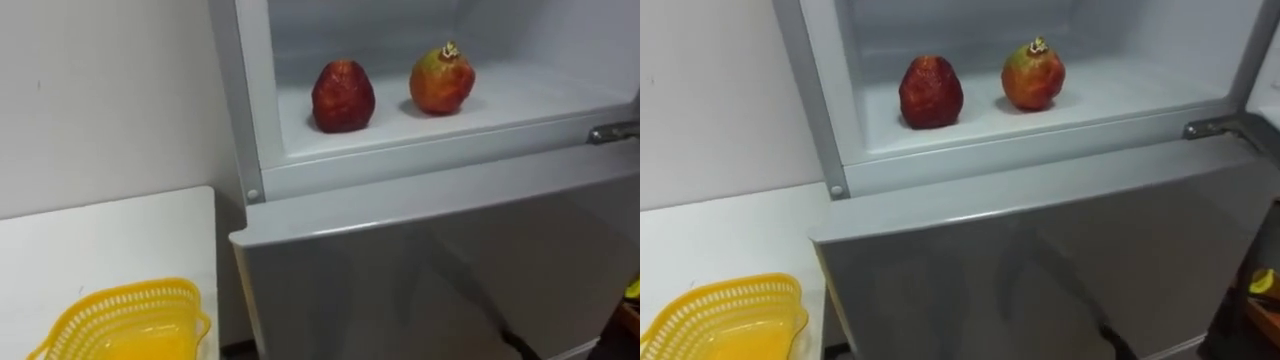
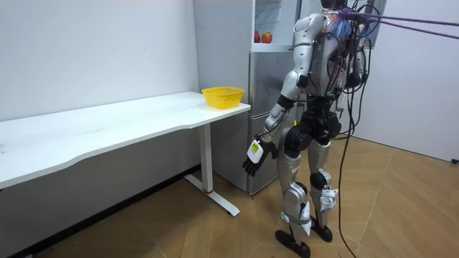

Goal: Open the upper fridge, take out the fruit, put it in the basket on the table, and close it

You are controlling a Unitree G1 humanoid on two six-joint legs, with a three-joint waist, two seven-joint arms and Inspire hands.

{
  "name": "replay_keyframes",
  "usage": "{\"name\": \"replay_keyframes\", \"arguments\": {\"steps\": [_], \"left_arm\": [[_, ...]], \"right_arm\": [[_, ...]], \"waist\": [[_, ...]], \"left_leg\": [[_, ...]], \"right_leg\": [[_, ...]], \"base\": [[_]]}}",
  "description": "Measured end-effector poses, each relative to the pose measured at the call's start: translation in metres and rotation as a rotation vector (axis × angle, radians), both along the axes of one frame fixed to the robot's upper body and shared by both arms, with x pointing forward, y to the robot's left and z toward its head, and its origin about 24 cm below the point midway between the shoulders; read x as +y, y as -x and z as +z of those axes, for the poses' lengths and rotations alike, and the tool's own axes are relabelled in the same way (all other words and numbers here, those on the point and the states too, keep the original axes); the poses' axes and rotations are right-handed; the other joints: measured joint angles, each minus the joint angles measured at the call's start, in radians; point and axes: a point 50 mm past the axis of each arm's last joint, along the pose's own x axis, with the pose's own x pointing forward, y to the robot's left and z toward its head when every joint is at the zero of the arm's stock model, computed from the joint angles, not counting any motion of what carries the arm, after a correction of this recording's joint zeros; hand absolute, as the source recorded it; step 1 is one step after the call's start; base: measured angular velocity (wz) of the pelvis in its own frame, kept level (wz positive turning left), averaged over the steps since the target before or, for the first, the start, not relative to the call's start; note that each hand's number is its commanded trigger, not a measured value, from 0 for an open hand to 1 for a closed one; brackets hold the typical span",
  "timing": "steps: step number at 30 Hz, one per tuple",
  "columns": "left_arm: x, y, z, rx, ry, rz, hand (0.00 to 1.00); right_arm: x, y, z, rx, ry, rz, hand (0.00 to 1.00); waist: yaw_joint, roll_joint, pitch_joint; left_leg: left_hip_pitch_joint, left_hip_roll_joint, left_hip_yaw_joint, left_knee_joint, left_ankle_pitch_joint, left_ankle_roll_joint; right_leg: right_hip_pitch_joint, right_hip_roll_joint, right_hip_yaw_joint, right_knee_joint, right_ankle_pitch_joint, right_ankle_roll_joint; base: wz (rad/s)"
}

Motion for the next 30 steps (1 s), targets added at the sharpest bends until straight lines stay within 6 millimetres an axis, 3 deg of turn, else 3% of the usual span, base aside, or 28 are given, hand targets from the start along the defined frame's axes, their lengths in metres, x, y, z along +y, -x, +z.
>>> {"name": "replay_keyframes", "arguments": {"steps": [4,7,17,30], "left_arm": [[0.001,0.004,0.000,-0.008,0.002,-0.009,0.00],[0.002,0.009,-0.001,0.006,-0.014,-0.018,0.00],[0.001,0.012,-0.002,0.019,-0.016,-0.030,0.00],[0.011,0.010,0.000,0.016,-0.034,-0.039,0.00]], "right_arm": [[0.014,-0.004,0.061,-0.341,0.005,0.062,0.00],[0.025,-0.007,0.088,-0.514,0.017,0.100,0.00],[0.047,-0.007,0.108,-0.629,0.032,0.181,0.00],[0.052,-0.023,0.150,-0.865,0.056,0.200,0.00]], "waist": [[-0.001,0.005,0.0034],[0.005,0.010,0.0056],[0.031,0.002,0.0008],[0.042,-0.046,0.0026]], "left_leg": [[-0.001,0.011,0.007,-0.001,0.000,0.000],[-0.003,0.014,0.002,-0.010,0.000,-0.001],[-0.002,0.015,0.001,-0.011,0.004,-0.007],[-0.004,0.013,-0.022,-0.009,0.008,-0.012]], "right_leg": [[-0.010,0.004,0.004,0.013,0.002,-0.002],[-0.008,0.007,0.006,0.013,0.007,-0.003],[-0.007,0.013,0.002,0.012,0.012,-0.006],[-0.003,0.013,-0.040,0.011,0.013,-0.008]], "base": [[-0.07],[0.00],[0.00],[0.03]]}}
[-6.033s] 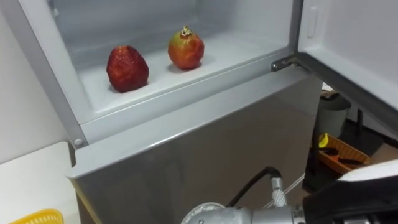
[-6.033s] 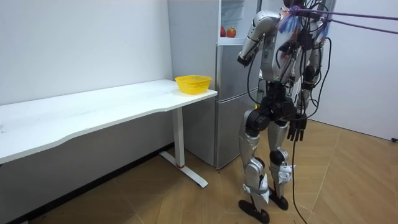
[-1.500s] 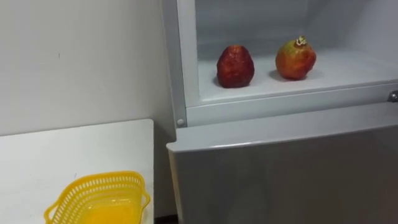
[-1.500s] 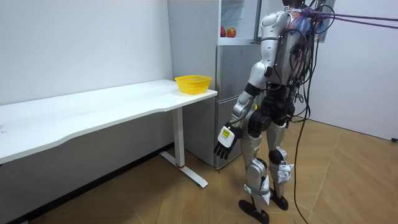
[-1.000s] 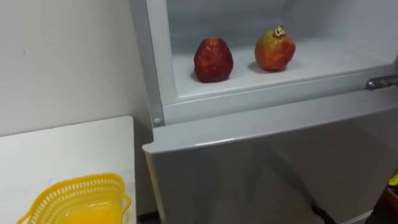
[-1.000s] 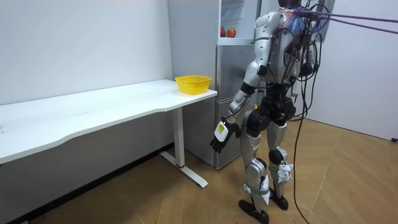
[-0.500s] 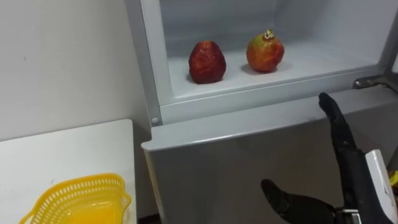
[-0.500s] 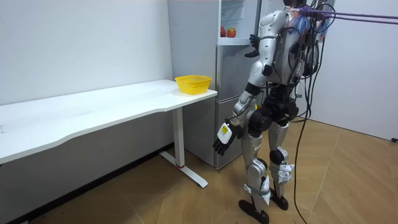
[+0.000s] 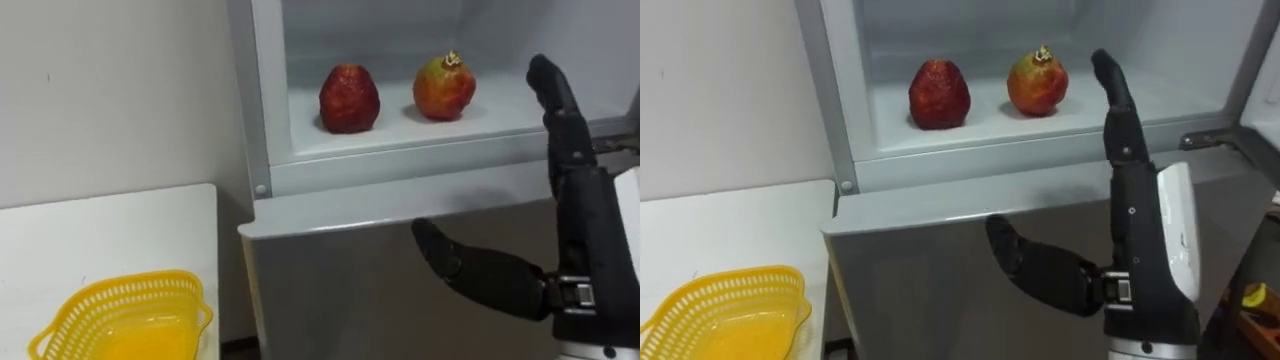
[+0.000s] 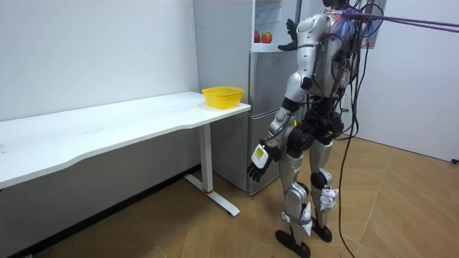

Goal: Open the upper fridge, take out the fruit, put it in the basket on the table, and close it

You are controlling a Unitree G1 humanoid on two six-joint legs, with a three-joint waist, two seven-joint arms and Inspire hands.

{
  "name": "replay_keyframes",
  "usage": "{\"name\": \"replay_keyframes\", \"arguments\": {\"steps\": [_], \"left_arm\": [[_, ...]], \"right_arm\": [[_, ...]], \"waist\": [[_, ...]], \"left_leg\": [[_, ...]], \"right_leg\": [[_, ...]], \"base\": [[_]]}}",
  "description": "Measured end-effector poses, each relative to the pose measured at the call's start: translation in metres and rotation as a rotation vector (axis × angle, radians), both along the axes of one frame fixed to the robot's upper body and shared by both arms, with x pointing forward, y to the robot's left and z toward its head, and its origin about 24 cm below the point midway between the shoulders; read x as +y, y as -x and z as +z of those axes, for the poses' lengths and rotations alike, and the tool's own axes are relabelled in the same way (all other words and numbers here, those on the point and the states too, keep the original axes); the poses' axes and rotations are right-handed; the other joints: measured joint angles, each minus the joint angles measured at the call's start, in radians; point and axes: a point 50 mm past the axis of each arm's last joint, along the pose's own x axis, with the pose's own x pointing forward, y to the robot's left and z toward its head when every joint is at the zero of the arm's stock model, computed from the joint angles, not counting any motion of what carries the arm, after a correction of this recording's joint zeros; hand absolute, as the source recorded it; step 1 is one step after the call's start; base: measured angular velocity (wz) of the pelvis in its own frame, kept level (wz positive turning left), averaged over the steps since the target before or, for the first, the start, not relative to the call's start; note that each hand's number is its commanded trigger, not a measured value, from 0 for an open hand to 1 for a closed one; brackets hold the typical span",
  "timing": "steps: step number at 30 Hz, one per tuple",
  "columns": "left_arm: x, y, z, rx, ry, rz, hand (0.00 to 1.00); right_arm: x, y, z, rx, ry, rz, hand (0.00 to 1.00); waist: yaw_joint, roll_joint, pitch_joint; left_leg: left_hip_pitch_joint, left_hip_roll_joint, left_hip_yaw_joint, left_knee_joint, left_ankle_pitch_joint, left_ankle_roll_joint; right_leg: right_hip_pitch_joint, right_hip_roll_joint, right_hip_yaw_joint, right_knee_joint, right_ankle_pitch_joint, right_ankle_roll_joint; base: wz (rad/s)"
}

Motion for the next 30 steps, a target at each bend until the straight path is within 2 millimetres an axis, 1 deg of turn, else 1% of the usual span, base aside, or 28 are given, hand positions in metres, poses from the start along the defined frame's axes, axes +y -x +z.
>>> {"name": "replay_keyframes", "arguments": {"steps": [3,4,5,6,7,8,10,14,16,19,23,27,30], "left_arm": [[0.005,-0.001,0.001,-0.001,-0.014,-0.002,0.00],[0.005,-0.001,0.001,-0.001,-0.016,-0.002,0.00],[0.005,-0.001,0.001,0.000,-0.016,-0.002,0.00],[0.005,-0.001,0.001,0.001,-0.016,-0.001,0.00],[0.006,-0.001,0.001,0.003,-0.016,0.000,0.00],[0.006,-0.001,0.001,0.005,-0.016,0.000,0.00],[0.005,-0.001,0.001,0.012,-0.007,-0.004,0.00],[0.004,-0.001,0.001,0.023,-0.004,-0.023,0.00],[0.006,-0.002,0.001,0.034,-0.019,-0.043,0.00],[0.007,-0.005,0.002,0.037,-0.023,-0.050,0.00],[0.008,-0.006,0.002,0.041,-0.017,-0.052,0.00],[0.007,-0.010,0.002,0.040,-0.011,-0.055,0.00],[0.008,-0.010,0.002,0.046,-0.012,-0.052,0.00]], "right_arm": [[-0.001,-0.002,0.005,-0.025,-0.036,0.019,0.00],[-0.002,-0.004,0.009,-0.038,-0.051,0.031,0.00],[-0.002,-0.004,0.011,-0.047,-0.052,0.033,0.00],[-0.001,-0.007,0.015,-0.069,-0.051,0.035,0.00],[-0.001,-0.011,0.019,-0.084,-0.045,0.034,0.00],[-0.001,-0.013,0.020,-0.087,-0.041,0.031,0.00],[-0.002,-0.019,0.022,-0.089,-0.014,0.026,0.00],[0.000,-0.024,0.030,-0.102,-0.005,0.050,0.00],[-0.005,-0.033,0.041,-0.120,-0.019,0.054,0.00],[-0.013,-0.039,0.052,-0.137,-0.032,0.040,0.00],[-0.012,-0.042,0.057,-0.147,-0.028,0.045,0.00],[-0.013,-0.045,0.056,-0.127,-0.029,0.038,0.00],[-0.014,-0.049,0.054,-0.110,-0.028,0.029,0.00]], "waist": [[0.007,-0.015,-0.0051],[0.014,-0.020,-0.0028],[0.015,-0.021,-0.0027],[0.016,-0.021,0.0001],[0.019,-0.022,0.0059],[0.023,-0.022,0.0082],[0.039,-0.023,0.0080],[0.042,-0.024,0.0084],[0.041,-0.027,0.0068],[0.046,-0.032,0.0045],[0.054,-0.034,0.0047],[0.073,-0.035,0.0053],[0.082,-0.039,0.0079]], "left_leg": [[0.003,-0.001,-0.018,0.005,0.000,-0.001],[0.004,-0.002,-0.022,0.007,0.000,-0.001],[0.004,-0.002,-0.026,0.008,0.000,-0.001],[0.005,-0.003,-0.032,0.009,0.001,-0.001],[0.011,-0.003,-0.033,0.010,0.001,-0.001],[0.014,-0.002,-0.034,0.010,0.001,-0.002],[0.016,-0.001,-0.034,0.009,0.001,-0.002],[0.011,0.000,-0.039,0.009,0.002,-0.004],[-0.001,-0.001,-0.051,0.010,0.002,-0.004],[-0.003,-0.002,-0.059,0.014,0.003,-0.004],[-0.002,-0.002,-0.060,0.022,0.003,-0.005],[-0.002,-0.002,-0.060,0.022,0.003,-0.005],[0.000,-0.002,-0.060,0.022,0.004,-0.005]], "right_leg": [[0.018,-0.001,-0.025,-0.013,0.000,0.000],[0.028,-0.001,-0.029,-0.023,0.001,0.000],[0.031,-0.001,-0.033,-0.028,0.002,-0.001],[0.036,-0.001,-0.041,-0.035,0.003,-0.001],[0.042,-0.001,-0.046,-0.035,0.003,-0.001],[0.046,-0.001,-0.046,-0.035,0.003,-0.001],[0.047,0.000,-0.049,-0.035,0.003,-0.001],[0.046,0.000,-0.054,-0.034,0.003,-0.001],[0.045,-0.001,-0.066,-0.033,0.003,-0.002],[0.047,-0.002,-0.076,-0.032,0.003,-0.002],[0.047,-0.001,-0.075,-0.033,0.003,-0.002],[0.045,-0.001,-0.075,-0.033,0.003,-0.002],[0.046,-0.001,-0.075,-0.033,0.003,-0.002]], "base": [[0.18],[0.14],[0.14],[0.15],[0.11],[0.04],[0.00],[0.05],[0.13],[0.10],[0.00],[0.00],[0.00]]}}
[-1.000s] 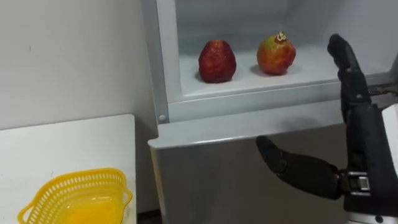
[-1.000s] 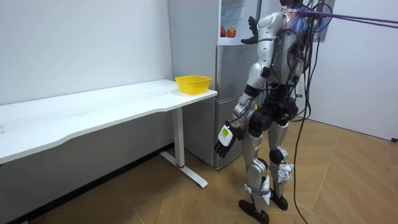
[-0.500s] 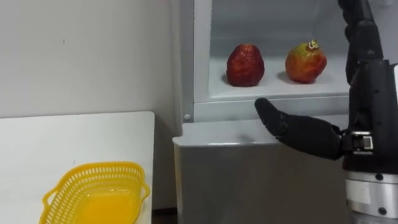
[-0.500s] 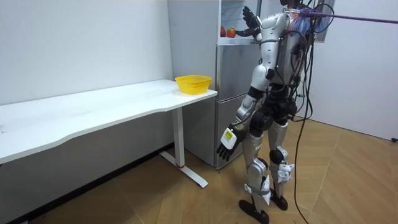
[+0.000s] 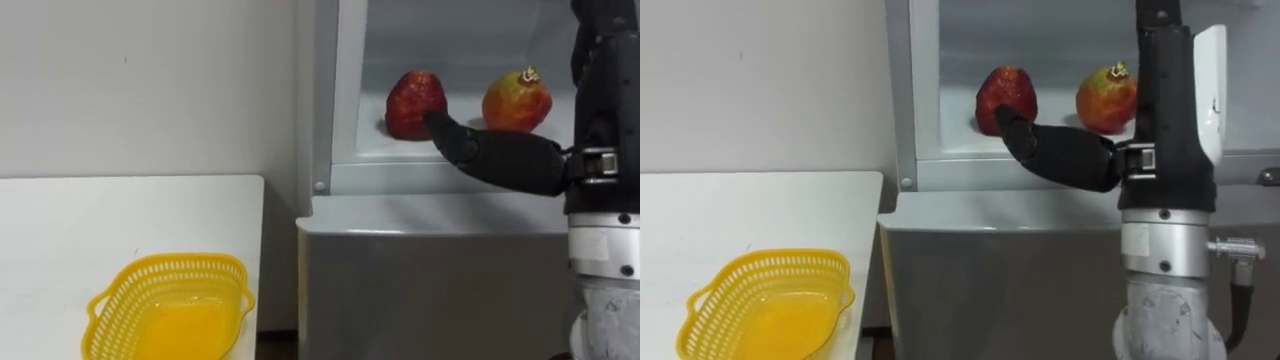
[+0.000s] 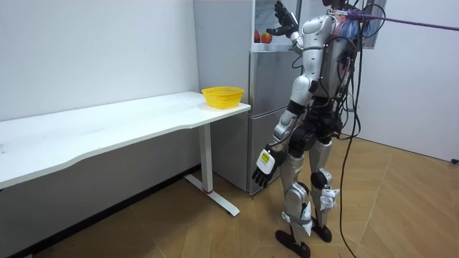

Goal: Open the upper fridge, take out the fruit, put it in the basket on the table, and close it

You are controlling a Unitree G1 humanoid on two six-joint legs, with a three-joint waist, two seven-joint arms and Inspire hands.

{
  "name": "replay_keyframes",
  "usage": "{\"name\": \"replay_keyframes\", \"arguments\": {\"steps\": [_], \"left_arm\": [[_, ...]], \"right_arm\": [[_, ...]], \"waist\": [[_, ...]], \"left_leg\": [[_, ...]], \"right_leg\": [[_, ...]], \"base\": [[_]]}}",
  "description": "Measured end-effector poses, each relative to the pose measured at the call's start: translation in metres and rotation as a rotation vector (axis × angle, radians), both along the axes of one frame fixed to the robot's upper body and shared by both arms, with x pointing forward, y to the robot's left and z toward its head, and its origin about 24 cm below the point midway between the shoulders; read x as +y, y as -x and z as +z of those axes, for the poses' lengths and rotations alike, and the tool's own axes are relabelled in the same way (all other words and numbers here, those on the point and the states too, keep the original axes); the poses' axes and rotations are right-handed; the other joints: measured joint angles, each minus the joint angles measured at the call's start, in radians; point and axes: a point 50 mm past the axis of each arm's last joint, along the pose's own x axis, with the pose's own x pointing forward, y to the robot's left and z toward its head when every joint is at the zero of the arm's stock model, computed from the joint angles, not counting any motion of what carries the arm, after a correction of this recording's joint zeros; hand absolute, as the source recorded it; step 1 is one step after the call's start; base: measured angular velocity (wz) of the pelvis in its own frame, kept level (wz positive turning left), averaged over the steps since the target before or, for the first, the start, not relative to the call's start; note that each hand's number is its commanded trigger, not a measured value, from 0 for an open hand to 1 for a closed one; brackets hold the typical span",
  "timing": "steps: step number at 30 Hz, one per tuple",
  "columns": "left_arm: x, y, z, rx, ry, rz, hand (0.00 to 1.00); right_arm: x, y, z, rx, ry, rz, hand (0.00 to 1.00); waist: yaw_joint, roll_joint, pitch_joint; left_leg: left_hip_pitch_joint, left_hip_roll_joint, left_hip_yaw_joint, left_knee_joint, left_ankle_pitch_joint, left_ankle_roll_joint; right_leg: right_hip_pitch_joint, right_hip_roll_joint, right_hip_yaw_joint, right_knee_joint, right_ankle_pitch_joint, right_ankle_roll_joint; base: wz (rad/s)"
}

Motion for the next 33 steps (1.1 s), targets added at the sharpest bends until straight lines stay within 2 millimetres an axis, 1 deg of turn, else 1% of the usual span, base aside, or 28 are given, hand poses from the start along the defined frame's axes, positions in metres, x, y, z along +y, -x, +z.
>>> {"name": "replay_keyframes", "arguments": {"steps": [3,6,9,13,18,22,25,28,32,33], "left_arm": [[0.001,0.000,0.000,0.005,-0.001,0.000,0.00],[0.003,-0.001,0.001,0.010,0.001,0.001,0.00],[0.003,-0.004,0.001,0.016,-0.005,-0.031,0.00],[0.005,-0.001,0.002,0.031,-0.017,-0.045,0.00],[0.005,-0.001,0.002,0.044,-0.028,-0.070,0.00],[0.005,0.002,0.001,0.078,-0.043,-0.090,0.00],[0.006,0.006,0.001,0.105,-0.054,-0.108,0.00],[0.007,0.009,0.001,0.134,-0.065,-0.117,0.00],[0.007,0.011,0.000,0.152,-0.057,-0.115,0.00],[0.007,0.011,0.000,0.154,-0.059,-0.122,0.00]], "right_arm": [[-0.002,-0.006,-0.002,0.027,-0.004,-0.016,0.00],[-0.003,-0.015,0.001,0.043,-0.006,-0.023,0.00],[-0.006,-0.020,0.005,0.058,0.020,-0.035,0.00],[-0.006,-0.021,0.009,0.057,0.044,-0.043,0.00],[-0.010,-0.029,0.007,0.105,0.071,-0.068,0.00],[-0.010,-0.036,0.002,0.162,0.085,-0.069,0.00],[-0.012,-0.044,-0.005,0.219,0.098,-0.075,0.00],[-0.016,-0.053,-0.012,0.285,0.077,-0.060,0.00],[-0.018,-0.059,-0.011,0.316,0.069,-0.055,0.00],[-0.020,-0.061,-0.010,0.325,0.075,-0.062,0.00]], "waist": [[0.010,-0.007,0.0034],[0.012,-0.012,0.0060],[0.016,-0.018,0.0026],[0.017,-0.022,-0.0005],[0.020,-0.020,0.0006],[0.018,-0.012,0.0012],[0.018,-0.007,-0.0018],[0.019,-0.006,-0.0023],[0.019,-0.007,-0.0028],[0.016,-0.009,-0.0044]], "left_leg": [[-0.001,0.000,-0.001,0.001,0.001,-0.001],[-0.006,0.001,-0.007,0.004,0.001,-0.001],[-0.014,0.001,-0.013,0.005,0.001,0.000],[-0.017,0.000,-0.023,0.009,0.001,0.000],[-0.023,0.000,-0.027,0.023,0.001,0.000],[-0.032,0.002,-0.028,0.032,0.001,0.000],[-0.033,0.003,-0.029,0.034,0.001,0.001],[-0.033,0.004,-0.030,0.038,0.001,0.001],[-0.037,0.003,-0.031,0.038,0.001,0.002],[-0.041,0.003,-0.035,0.038,0.001,0.002]], "right_leg": [[-0.001,0.000,0.000,0.000,0.000,0.000],[-0.002,-0.001,-0.003,0.000,0.000,0.000],[-0.006,-0.002,-0.004,0.000,0.000,0.000],[-0.005,-0.005,-0.028,0.000,0.000,0.000],[-0.001,-0.006,-0.033,0.000,0.000,0.000],[-0.003,-0.007,-0.043,0.001,0.001,-0.001],[-0.001,-0.008,-0.053,0.003,0.003,-0.004],[0.001,-0.012,-0.055,0.004,0.004,-0.006],[0.001,-0.012,-0.056,0.006,0.004,-0.006],[0.000,-0.013,-0.058,0.006,0.004,-0.006]], "base": [[0.00],[0.04],[0.07],[0.06],[0.04],[0.02],[0.03],[0.00],[0.01],[0.07]]}}
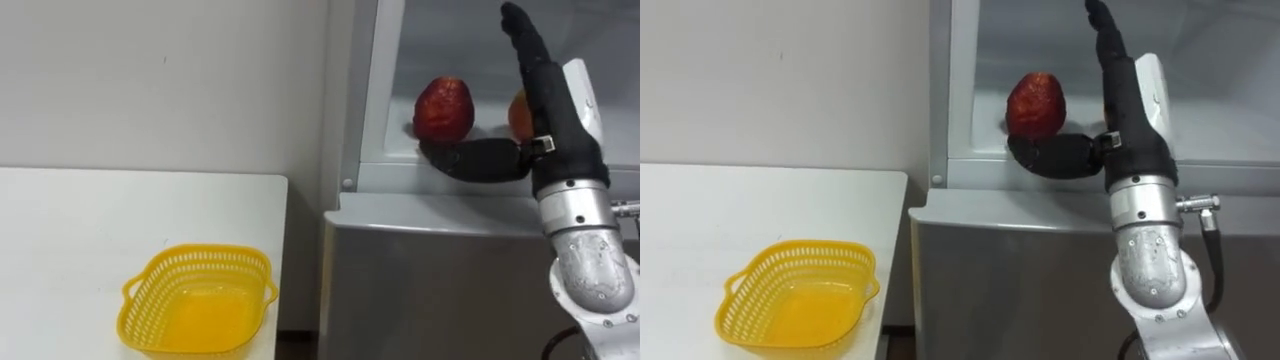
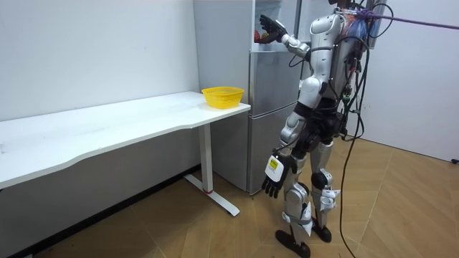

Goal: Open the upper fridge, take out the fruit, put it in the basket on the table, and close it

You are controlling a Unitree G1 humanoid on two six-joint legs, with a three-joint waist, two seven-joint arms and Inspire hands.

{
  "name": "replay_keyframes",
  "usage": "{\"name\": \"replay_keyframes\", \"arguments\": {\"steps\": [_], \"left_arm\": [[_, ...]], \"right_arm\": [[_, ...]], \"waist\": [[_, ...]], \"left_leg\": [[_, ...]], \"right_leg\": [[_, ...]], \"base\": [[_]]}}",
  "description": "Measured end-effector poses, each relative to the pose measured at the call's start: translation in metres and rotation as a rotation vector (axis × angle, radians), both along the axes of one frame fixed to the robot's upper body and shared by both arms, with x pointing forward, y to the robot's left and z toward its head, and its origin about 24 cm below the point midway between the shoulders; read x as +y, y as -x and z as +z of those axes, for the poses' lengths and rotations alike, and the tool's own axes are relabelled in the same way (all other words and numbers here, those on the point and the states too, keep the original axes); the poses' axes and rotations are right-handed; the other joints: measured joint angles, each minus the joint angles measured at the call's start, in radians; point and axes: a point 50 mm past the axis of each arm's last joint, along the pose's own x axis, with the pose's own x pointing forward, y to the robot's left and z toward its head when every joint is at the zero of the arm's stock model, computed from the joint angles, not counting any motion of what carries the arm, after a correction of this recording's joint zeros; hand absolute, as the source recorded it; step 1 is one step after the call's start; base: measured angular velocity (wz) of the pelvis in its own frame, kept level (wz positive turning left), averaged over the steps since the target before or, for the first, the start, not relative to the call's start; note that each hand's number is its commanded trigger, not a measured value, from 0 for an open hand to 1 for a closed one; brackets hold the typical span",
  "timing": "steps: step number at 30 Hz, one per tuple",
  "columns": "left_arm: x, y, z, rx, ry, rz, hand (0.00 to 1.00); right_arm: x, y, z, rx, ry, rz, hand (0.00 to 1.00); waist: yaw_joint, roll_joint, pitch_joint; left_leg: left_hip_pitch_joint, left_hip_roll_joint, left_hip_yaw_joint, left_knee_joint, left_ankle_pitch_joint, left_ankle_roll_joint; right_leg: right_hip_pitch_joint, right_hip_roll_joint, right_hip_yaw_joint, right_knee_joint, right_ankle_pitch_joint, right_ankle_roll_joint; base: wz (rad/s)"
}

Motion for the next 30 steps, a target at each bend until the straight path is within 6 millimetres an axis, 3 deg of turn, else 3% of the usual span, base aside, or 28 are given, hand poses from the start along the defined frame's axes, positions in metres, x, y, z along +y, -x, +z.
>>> {"name": "replay_keyframes", "arguments": {"steps": [6,13,21,30], "left_arm": [[0.001,0.001,0.000,0.020,-0.012,-0.029,0.00],[0.000,0.000,0.000,0.031,0.020,-0.033,0.00],[0.000,-0.001,0.000,0.042,0.046,-0.035,0.00],[0.004,-0.003,0.003,0.037,0.047,-0.045,0.00]], "right_arm": [[-0.010,-0.003,0.000,0.055,0.062,-0.005,0.00],[-0.011,-0.010,0.001,0.095,0.093,0.014,0.00],[-0.018,-0.018,0.007,0.132,0.119,0.015,0.00],[-0.021,-0.024,0.005,0.169,0.111,0.024,0.00]], "waist": [[0.001,-0.017,-0.0105],[-0.001,-0.035,-0.0004],[0.001,-0.053,0.0001],[0.001,-0.052,0.0016]], "left_leg": [[-0.007,-0.001,-0.007,0.002,0.000,0.000],[-0.009,-0.001,-0.019,0.003,0.001,-0.001],[-0.011,-0.002,-0.021,0.009,0.000,-0.001],[-0.011,0.000,-0.022,0.017,0.000,0.000]], "right_leg": [[-0.003,0.000,-0.004,-0.001,0.000,0.000],[-0.001,0.001,-0.004,-0.001,0.000,0.000],[-0.001,0.001,-0.007,0.001,0.000,0.000],[0.000,0.000,-0.010,0.011,0.000,-0.001]], "base": [[0.04],[0.00],[0.00],[0.00]]}}
